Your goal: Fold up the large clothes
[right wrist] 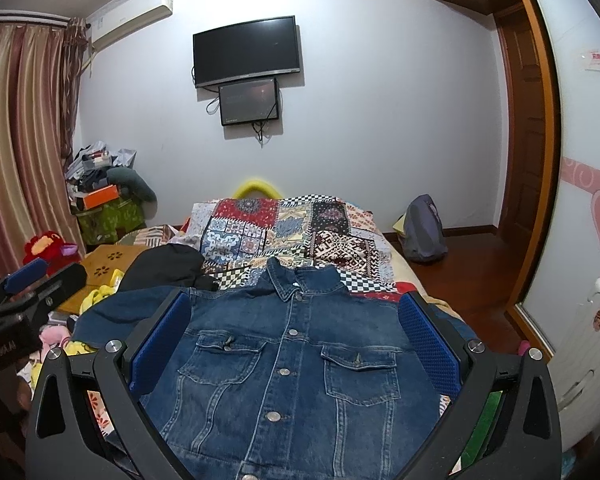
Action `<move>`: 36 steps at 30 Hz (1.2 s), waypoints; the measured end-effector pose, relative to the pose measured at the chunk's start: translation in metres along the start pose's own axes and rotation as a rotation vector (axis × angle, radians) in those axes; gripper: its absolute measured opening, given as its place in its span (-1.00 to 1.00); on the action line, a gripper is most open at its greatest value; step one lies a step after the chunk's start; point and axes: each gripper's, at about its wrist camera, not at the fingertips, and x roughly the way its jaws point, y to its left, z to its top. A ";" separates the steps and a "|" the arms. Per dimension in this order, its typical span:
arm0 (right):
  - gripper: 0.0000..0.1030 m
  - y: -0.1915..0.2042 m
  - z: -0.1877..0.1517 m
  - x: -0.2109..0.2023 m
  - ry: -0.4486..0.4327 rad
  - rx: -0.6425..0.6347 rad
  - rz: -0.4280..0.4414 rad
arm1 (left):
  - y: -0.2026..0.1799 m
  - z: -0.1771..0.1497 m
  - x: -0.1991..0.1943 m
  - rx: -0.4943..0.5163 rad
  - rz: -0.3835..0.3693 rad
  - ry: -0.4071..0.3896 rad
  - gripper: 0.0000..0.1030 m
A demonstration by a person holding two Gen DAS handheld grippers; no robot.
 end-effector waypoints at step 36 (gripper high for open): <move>1.00 -0.001 -0.027 0.224 0.472 0.029 0.078 | 0.400 -0.168 0.174 -0.824 0.168 0.537 0.71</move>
